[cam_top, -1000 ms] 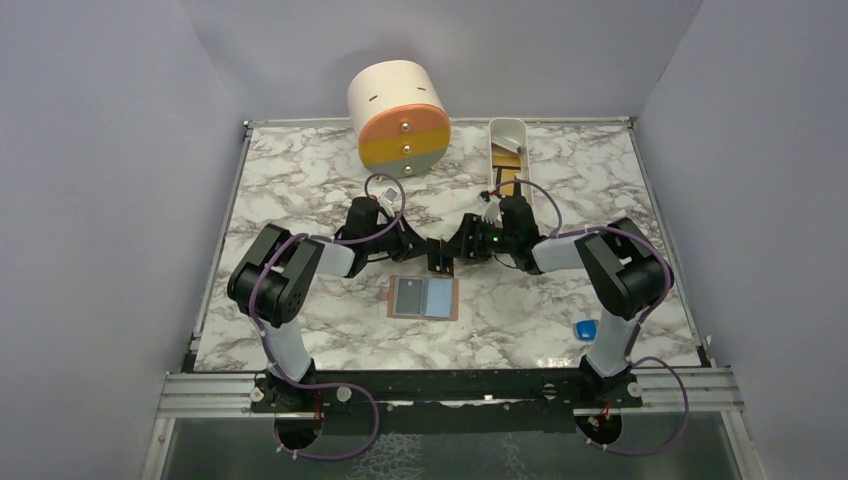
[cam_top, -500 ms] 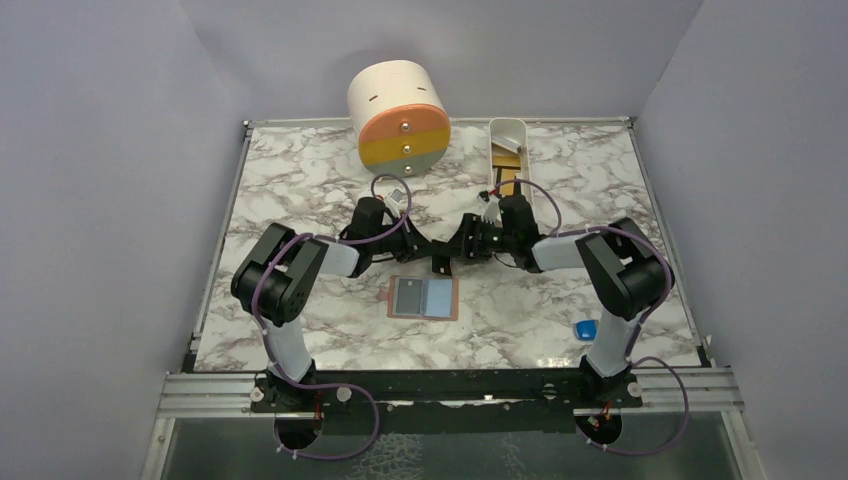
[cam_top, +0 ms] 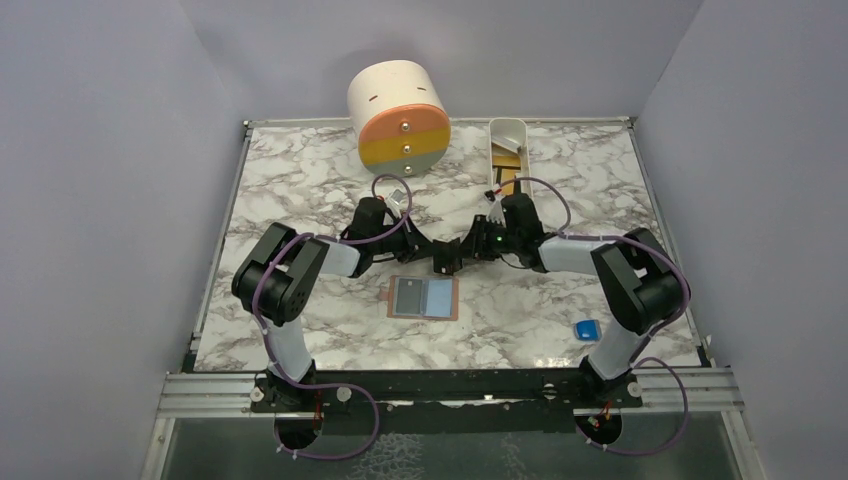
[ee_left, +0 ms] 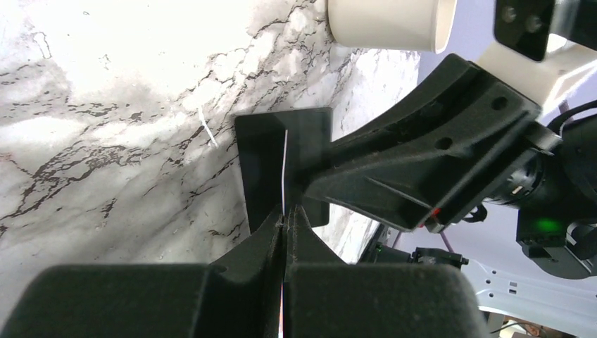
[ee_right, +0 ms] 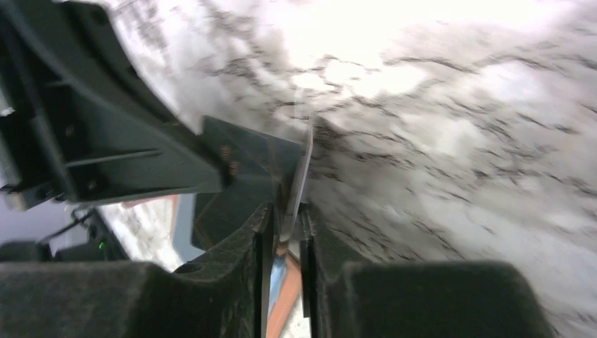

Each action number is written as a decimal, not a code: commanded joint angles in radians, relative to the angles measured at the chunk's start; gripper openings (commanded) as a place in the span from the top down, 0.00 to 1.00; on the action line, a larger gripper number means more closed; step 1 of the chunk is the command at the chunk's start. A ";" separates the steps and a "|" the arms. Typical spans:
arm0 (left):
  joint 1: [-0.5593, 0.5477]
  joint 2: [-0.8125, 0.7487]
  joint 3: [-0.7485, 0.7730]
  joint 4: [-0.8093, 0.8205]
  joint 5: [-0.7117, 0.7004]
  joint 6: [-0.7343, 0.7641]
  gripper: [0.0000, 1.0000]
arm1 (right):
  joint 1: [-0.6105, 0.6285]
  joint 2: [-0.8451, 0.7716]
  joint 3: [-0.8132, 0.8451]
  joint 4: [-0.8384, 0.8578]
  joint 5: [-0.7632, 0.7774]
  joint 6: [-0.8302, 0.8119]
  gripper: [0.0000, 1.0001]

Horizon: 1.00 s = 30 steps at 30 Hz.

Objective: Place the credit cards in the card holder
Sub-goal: Pick up the credit card from the center of the board.

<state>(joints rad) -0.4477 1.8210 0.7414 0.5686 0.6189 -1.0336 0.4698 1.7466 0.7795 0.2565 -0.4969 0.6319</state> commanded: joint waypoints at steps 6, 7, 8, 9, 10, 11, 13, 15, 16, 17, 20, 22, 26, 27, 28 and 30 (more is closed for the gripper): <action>-0.009 0.003 -0.013 0.034 -0.006 0.003 1.00 | 0.000 -0.039 -0.038 -0.183 0.161 -0.080 0.99; -0.009 0.001 -0.013 0.032 -0.005 0.002 1.00 | 0.001 -0.045 -0.037 -0.194 0.167 -0.083 0.99; -0.007 -0.005 -0.013 0.028 -0.003 0.005 1.00 | 0.001 -0.059 -0.037 -0.202 0.171 -0.087 0.99; -0.004 -0.013 -0.012 0.018 -0.001 0.008 1.00 | 0.001 -0.072 -0.035 -0.213 0.175 -0.090 0.99; 0.000 -0.022 -0.009 0.001 0.004 0.015 1.00 | 0.001 -0.092 -0.032 -0.227 0.184 -0.095 0.99; 0.006 -0.034 -0.005 -0.018 0.008 0.026 1.00 | 0.001 -0.113 -0.031 -0.243 0.193 -0.101 0.99; 0.019 -0.069 0.011 -0.098 0.004 0.063 1.00 | 0.001 -0.155 -0.027 -0.275 0.215 -0.113 0.99; 0.031 -0.108 0.045 -0.239 -0.007 0.135 1.00 | 0.001 -0.191 -0.024 -0.306 0.223 -0.120 0.99; 0.036 -0.125 0.066 -0.315 -0.018 0.180 1.00 | 0.001 -0.206 -0.027 -0.318 0.215 -0.121 0.99; 0.039 -0.155 0.089 -0.401 -0.025 0.226 1.00 | 0.001 -0.221 -0.032 -0.328 0.204 -0.120 0.99; 0.055 -0.201 0.135 -0.599 -0.025 0.327 1.00 | 0.003 -0.269 -0.071 -0.332 0.159 -0.093 0.99; 0.066 -0.214 0.155 -0.697 0.004 0.377 1.00 | 0.008 -0.295 -0.103 -0.328 0.128 -0.064 0.99; 0.076 -0.210 0.168 -0.845 0.059 0.453 1.00 | 0.027 -0.333 -0.169 -0.305 0.042 0.000 0.99; 0.079 -0.209 0.165 -0.867 0.066 0.467 1.00 | 0.034 -0.340 -0.180 -0.309 0.029 0.009 0.99; 0.078 -0.211 0.162 -0.887 0.068 0.483 1.00 | 0.039 -0.349 -0.191 -0.314 0.022 0.014 0.99; 0.079 -0.215 0.152 -0.913 0.075 0.507 1.00 | 0.053 -0.370 -0.210 -0.327 0.014 0.020 0.99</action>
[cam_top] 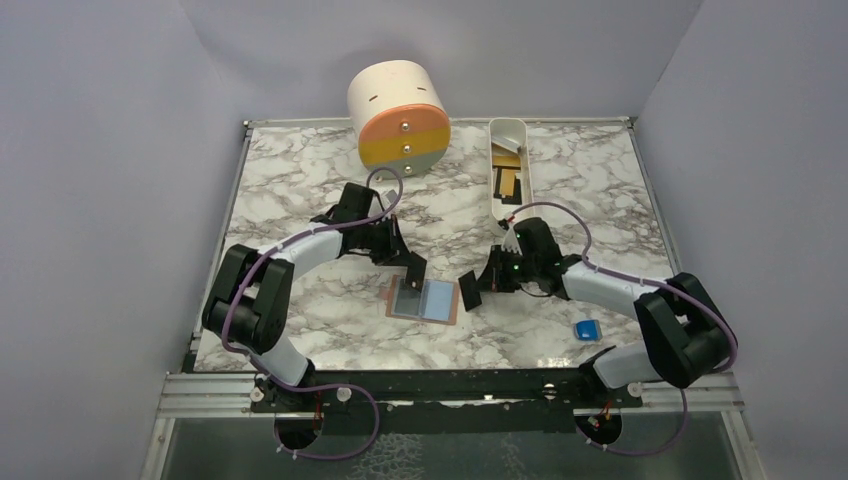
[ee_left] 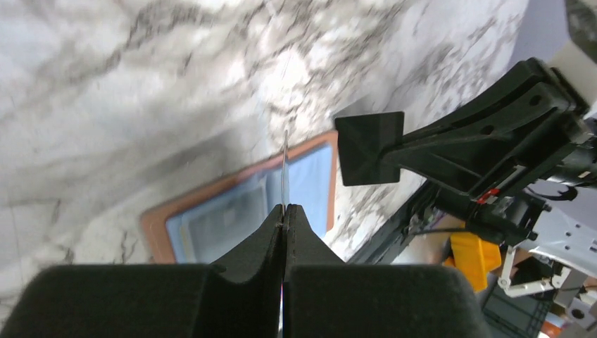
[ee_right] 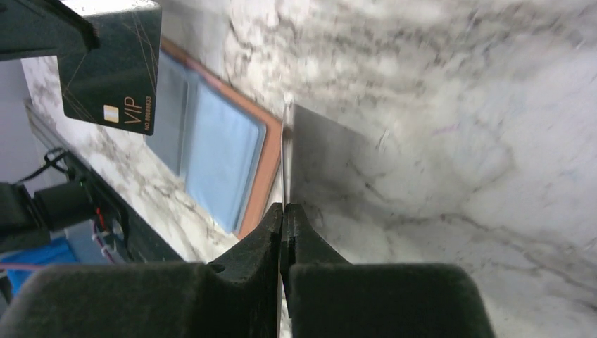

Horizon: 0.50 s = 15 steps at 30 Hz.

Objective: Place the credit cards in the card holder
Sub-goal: Adjust the card holder at the center of the board.

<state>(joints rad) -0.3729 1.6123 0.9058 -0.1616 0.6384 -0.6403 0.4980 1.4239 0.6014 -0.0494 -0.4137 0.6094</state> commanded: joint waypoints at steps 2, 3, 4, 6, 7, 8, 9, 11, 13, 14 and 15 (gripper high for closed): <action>0.004 0.003 -0.020 -0.200 0.079 0.135 1.00 | 0.035 -0.068 -0.047 -0.038 -0.060 0.044 0.99; 0.005 0.009 -0.026 -0.201 0.089 0.140 1.00 | 0.037 -0.076 -0.055 -0.043 -0.056 0.044 0.99; 0.005 0.013 -0.033 -0.201 0.093 0.146 1.00 | 0.038 -0.079 -0.063 -0.043 -0.056 0.046 0.99; 0.004 0.022 -0.044 -0.198 0.090 0.151 1.00 | 0.039 -0.078 -0.080 -0.036 -0.062 0.050 0.99; 0.005 0.028 -0.048 -0.198 0.091 0.153 1.00 | 0.040 -0.077 -0.087 -0.026 -0.065 0.051 0.99; 0.005 0.033 -0.050 -0.197 0.092 0.155 1.00 | 0.040 -0.076 -0.093 -0.019 -0.064 0.054 0.99; 0.005 0.035 -0.052 -0.196 0.095 0.157 1.00 | 0.040 -0.074 -0.096 -0.015 -0.060 0.056 0.99; 0.006 0.032 -0.057 -0.194 0.098 0.159 1.00 | 0.040 -0.072 -0.100 -0.008 -0.053 0.055 0.99; 0.005 0.030 -0.061 -0.194 0.096 0.166 1.00 | 0.040 -0.065 -0.098 -0.005 -0.047 0.052 0.99; 0.005 0.034 -0.064 -0.194 0.098 0.169 1.00 | 0.040 -0.061 -0.096 -0.004 -0.047 0.052 0.99; 0.005 0.040 -0.067 -0.194 0.103 0.173 1.00 | 0.040 -0.056 -0.092 -0.003 -0.052 0.052 0.99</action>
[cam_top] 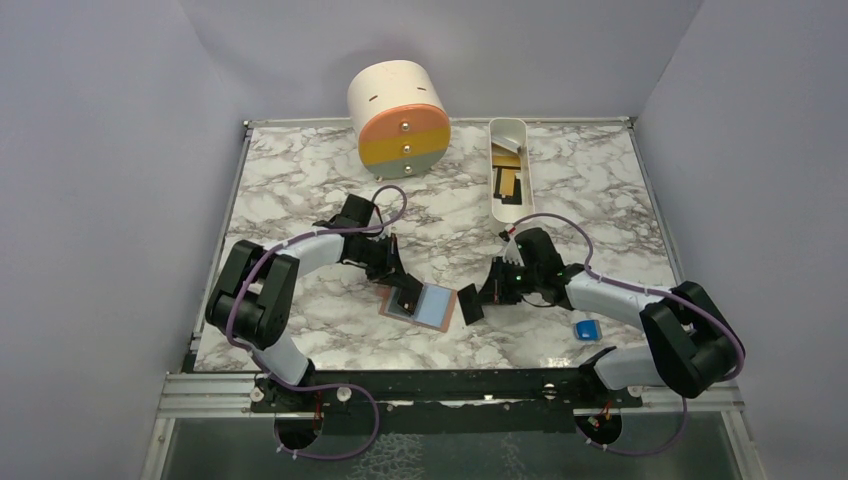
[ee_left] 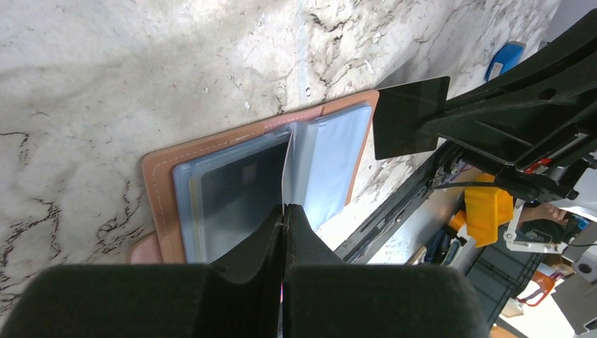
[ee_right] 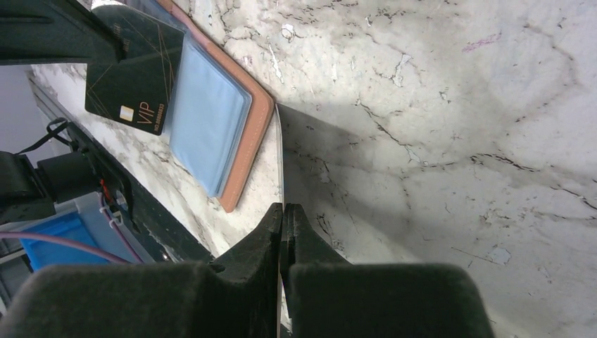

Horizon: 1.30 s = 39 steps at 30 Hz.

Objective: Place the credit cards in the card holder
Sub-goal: Adjust the card holder at the center of the board.

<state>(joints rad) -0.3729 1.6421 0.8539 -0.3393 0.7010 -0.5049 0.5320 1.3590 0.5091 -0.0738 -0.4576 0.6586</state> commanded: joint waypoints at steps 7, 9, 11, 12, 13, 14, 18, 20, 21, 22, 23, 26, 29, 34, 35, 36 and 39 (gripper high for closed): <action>0.006 0.032 -0.055 0.038 0.079 0.031 1.00 | 0.009 -0.002 -0.015 0.038 -0.035 0.030 0.99; 0.005 0.030 -0.065 0.064 0.082 0.019 1.00 | 0.009 -0.008 -0.021 0.034 -0.027 0.031 0.99; 0.005 0.028 -0.077 0.091 0.085 0.012 1.00 | 0.010 -0.017 -0.027 0.035 -0.023 0.035 0.99; 0.005 0.029 -0.084 0.106 0.092 0.008 1.00 | 0.010 -0.022 -0.031 0.037 -0.021 0.037 0.99; 0.005 0.031 -0.091 0.125 0.101 0.002 1.00 | 0.010 -0.026 -0.034 0.036 -0.022 0.039 0.99; 0.006 0.034 -0.097 0.139 0.110 -0.001 1.00 | 0.009 -0.031 -0.036 0.037 -0.027 0.041 0.99; 0.005 0.048 -0.113 0.155 0.123 -0.004 1.00 | 0.011 -0.054 -0.042 0.021 -0.046 0.061 0.99; 0.006 0.044 -0.116 0.155 0.122 -0.004 1.00 | 0.011 -0.072 -0.045 0.004 -0.041 0.070 0.99; 0.005 0.040 -0.117 0.155 0.122 -0.005 1.00 | 0.011 -0.081 -0.050 -0.001 -0.038 0.073 0.99; 0.005 0.039 -0.115 0.156 0.125 -0.005 1.00 | 0.011 -0.090 -0.054 -0.001 -0.039 0.076 0.99; 0.005 0.038 -0.114 0.156 0.128 -0.007 1.00 | 0.011 -0.094 -0.059 0.003 -0.043 0.080 0.99; 0.005 0.036 -0.116 0.168 0.138 -0.020 1.00 | 0.010 -0.086 -0.076 0.041 -0.066 0.108 0.99; 0.006 0.032 -0.132 0.199 0.128 -0.054 1.00 | 0.011 -0.073 -0.073 0.081 -0.071 0.134 0.99; 0.006 0.025 -0.170 0.253 0.036 -0.140 1.00 | 0.011 -0.026 -0.008 0.104 -0.028 0.137 0.99; 0.005 0.023 -0.179 0.270 0.019 -0.163 1.00 | 0.011 -0.009 0.008 0.111 -0.025 0.136 0.99; 0.005 0.020 -0.191 0.292 0.006 -0.187 1.00 | 0.011 0.009 0.022 0.118 -0.023 0.135 0.99; 0.005 0.018 -0.222 0.364 -0.020 -0.259 1.00 | 0.011 0.075 0.073 0.133 -0.018 0.121 0.99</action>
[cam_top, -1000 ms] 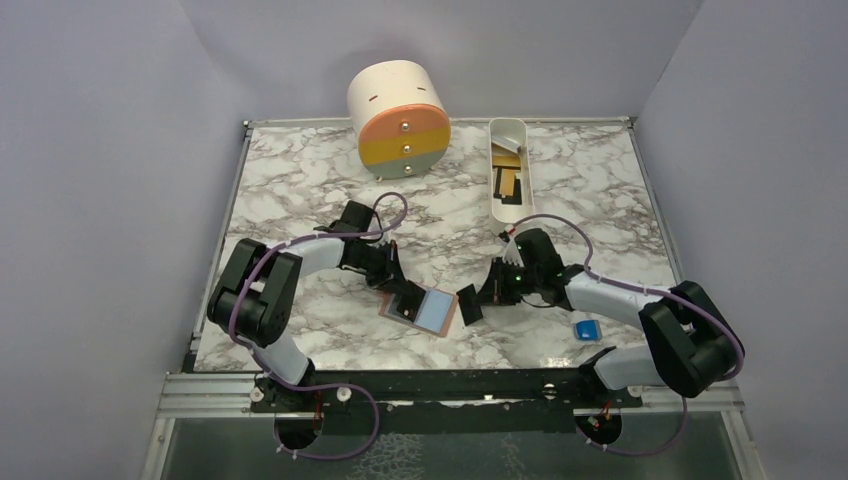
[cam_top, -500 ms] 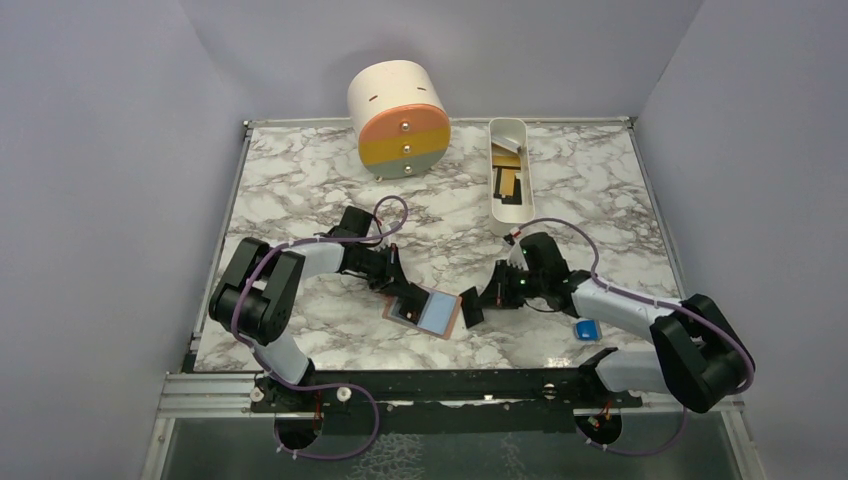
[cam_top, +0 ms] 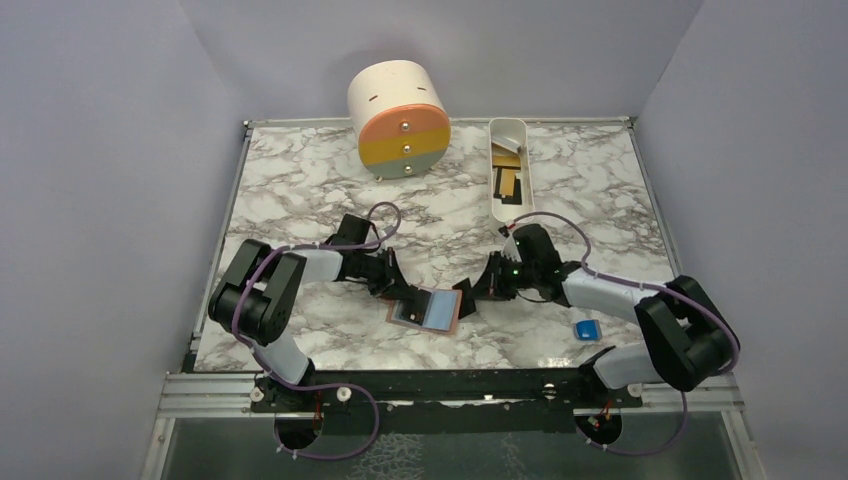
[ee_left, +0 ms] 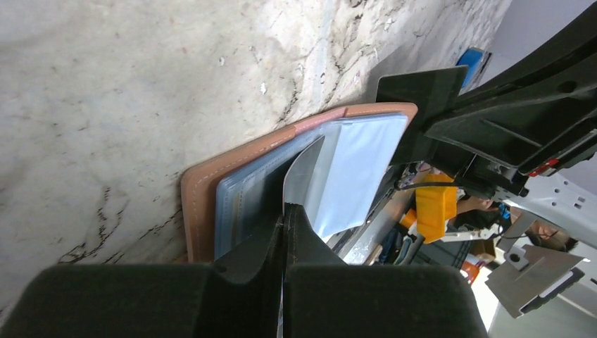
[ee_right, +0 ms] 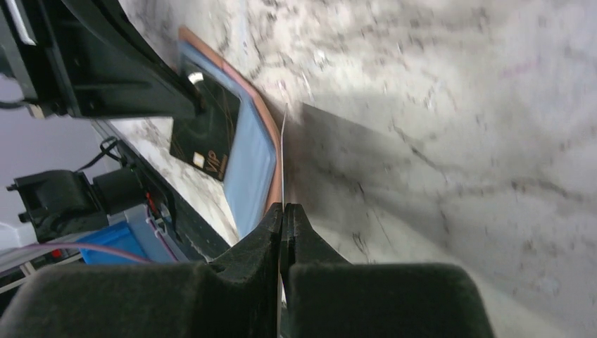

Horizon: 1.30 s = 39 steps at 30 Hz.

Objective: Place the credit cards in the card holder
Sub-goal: Adjust the card holder at the center of the board, then insert the credit card into the card holder.

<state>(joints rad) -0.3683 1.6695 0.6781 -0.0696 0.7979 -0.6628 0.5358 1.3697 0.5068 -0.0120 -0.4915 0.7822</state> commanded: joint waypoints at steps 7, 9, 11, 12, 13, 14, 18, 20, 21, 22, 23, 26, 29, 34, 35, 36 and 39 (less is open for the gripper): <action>0.000 -0.061 -0.045 0.160 -0.130 -0.187 1.00 | 0.007 0.182 0.259 -0.065 0.166 -0.147 0.99; 0.000 -0.092 -0.036 0.138 -0.147 -0.189 1.00 | 0.004 0.177 0.299 -0.135 0.225 -0.199 0.99; -0.001 -0.118 -0.032 0.120 -0.169 -0.195 1.00 | 0.004 0.150 0.327 -0.196 0.267 -0.237 0.99; 0.000 -0.128 -0.033 0.115 -0.174 -0.199 1.00 | 0.004 0.129 0.337 -0.228 0.283 -0.249 0.99; -0.001 -0.134 -0.034 0.114 -0.176 -0.202 1.00 | 0.004 0.109 0.349 -0.257 0.298 -0.261 0.99; -0.001 -0.139 -0.034 0.114 -0.176 -0.203 1.00 | 0.004 0.087 0.355 -0.281 0.307 -0.267 0.99; 0.000 -0.152 -0.040 0.144 -0.161 -0.218 1.00 | 0.004 0.019 0.332 -0.306 0.267 -0.282 0.99; 0.000 -0.161 -0.049 0.180 -0.149 -0.239 1.00 | 0.004 0.005 0.313 -0.287 0.216 -0.292 0.99; -0.001 -0.164 -0.053 0.199 -0.138 -0.252 1.00 | 0.004 0.001 0.306 -0.277 0.187 -0.295 0.99; -0.002 -0.163 -0.059 0.223 -0.127 -0.267 1.00 | 0.004 0.000 0.294 -0.263 0.148 -0.295 0.99; -0.003 -0.160 -0.066 0.246 -0.118 -0.282 1.00 | 0.003 0.001 0.284 -0.250 0.121 -0.285 0.99; -0.011 -0.144 -0.073 0.264 -0.112 -0.297 1.00 | 0.004 0.019 0.265 -0.234 0.085 -0.278 0.99; -0.019 -0.138 -0.084 0.264 -0.132 -0.297 1.00 | 0.004 0.032 0.237 -0.193 0.060 -0.247 0.99; -0.037 -0.108 -0.112 0.305 -0.146 -0.316 1.00 | 0.005 0.058 0.176 -0.108 0.026 -0.210 0.99; -0.044 -0.100 -0.118 0.315 -0.148 -0.321 1.00 | 0.004 0.065 0.165 -0.099 0.032 -0.208 0.99; -0.050 -0.095 -0.120 0.318 -0.153 -0.324 1.00 | 0.004 0.072 0.157 -0.093 0.038 -0.205 0.99; -0.067 -0.087 -0.127 0.322 -0.169 -0.325 1.00 | 0.005 0.087 0.130 -0.077 0.042 -0.203 0.99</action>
<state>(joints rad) -0.4126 1.5661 0.5655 0.2089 0.6601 -0.9745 0.5358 1.4334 0.6674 -0.1600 -0.4286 0.5594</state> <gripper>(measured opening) 0.010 0.015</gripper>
